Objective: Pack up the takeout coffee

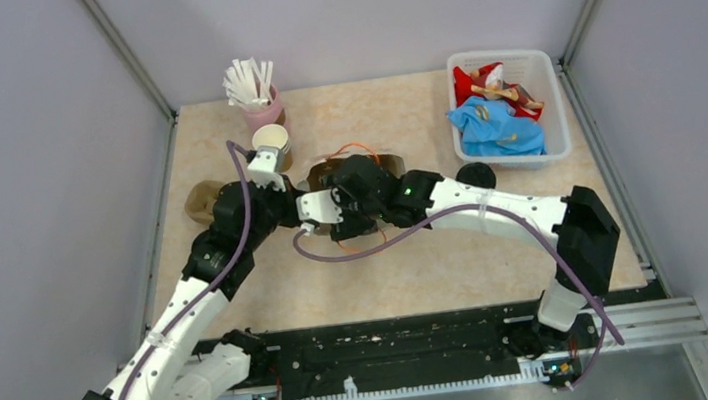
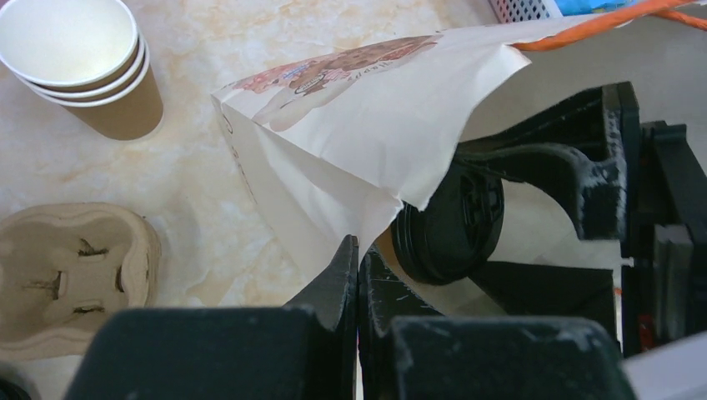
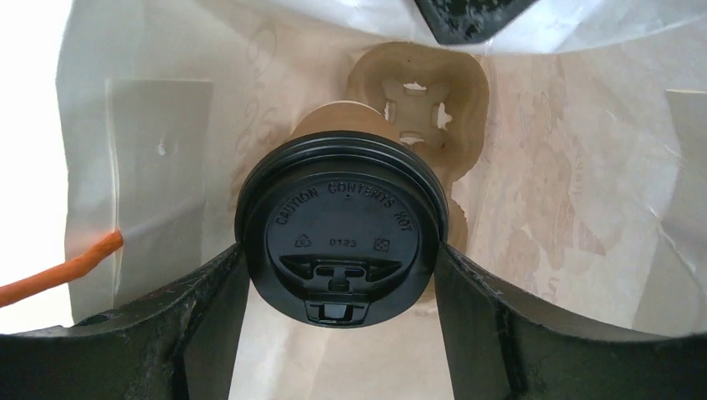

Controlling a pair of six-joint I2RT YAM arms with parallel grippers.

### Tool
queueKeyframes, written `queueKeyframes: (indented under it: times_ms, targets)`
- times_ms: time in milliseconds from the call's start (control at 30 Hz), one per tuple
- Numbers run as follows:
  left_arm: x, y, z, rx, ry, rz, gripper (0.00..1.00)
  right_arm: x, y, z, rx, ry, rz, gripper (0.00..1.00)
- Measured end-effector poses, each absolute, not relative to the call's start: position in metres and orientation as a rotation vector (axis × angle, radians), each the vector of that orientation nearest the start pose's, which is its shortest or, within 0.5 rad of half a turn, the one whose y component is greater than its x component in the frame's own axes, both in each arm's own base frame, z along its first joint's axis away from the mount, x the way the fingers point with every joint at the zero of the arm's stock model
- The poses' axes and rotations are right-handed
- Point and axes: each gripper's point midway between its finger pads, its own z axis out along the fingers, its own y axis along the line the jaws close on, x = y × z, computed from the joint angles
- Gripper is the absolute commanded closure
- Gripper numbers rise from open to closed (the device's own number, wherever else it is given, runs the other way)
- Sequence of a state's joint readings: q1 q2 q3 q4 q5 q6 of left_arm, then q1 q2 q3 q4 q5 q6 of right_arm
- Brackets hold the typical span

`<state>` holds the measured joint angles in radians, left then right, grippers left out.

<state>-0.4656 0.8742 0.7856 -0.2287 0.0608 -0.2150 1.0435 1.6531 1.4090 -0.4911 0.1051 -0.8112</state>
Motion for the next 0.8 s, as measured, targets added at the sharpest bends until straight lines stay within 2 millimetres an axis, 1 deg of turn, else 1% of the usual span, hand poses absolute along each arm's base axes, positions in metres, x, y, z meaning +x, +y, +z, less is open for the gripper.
queueKeyframes:
  times_ms: [100,200,333,467,633,800]
  targets:
    - [0.279,-0.162,0.235,0.275,1.903,-0.522,1.0,0.28,0.364,0.187,-1.817,1.43,-0.031,0.4]
    - [0.279,-0.162,0.235,0.264,1.904,-0.525,1.0,0.288,0.356,0.189,-1.823,1.439,-0.06,0.39]
    - [0.279,-0.161,0.236,0.254,1.896,-0.528,1.0,0.298,0.348,0.2,-1.826,1.439,-0.098,0.39]
    - [0.278,-0.161,0.231,0.243,1.903,-0.533,1.0,0.303,0.343,0.208,-1.838,1.43,-0.129,0.39]
    - [0.276,-0.162,0.227,0.223,1.918,-0.548,1.0,0.308,0.338,0.2,-1.888,1.415,-0.192,0.39]
    - [0.275,-0.164,0.225,0.212,1.93,-0.566,1.0,0.326,0.328,0.189,-1.914,1.395,-0.332,0.39]
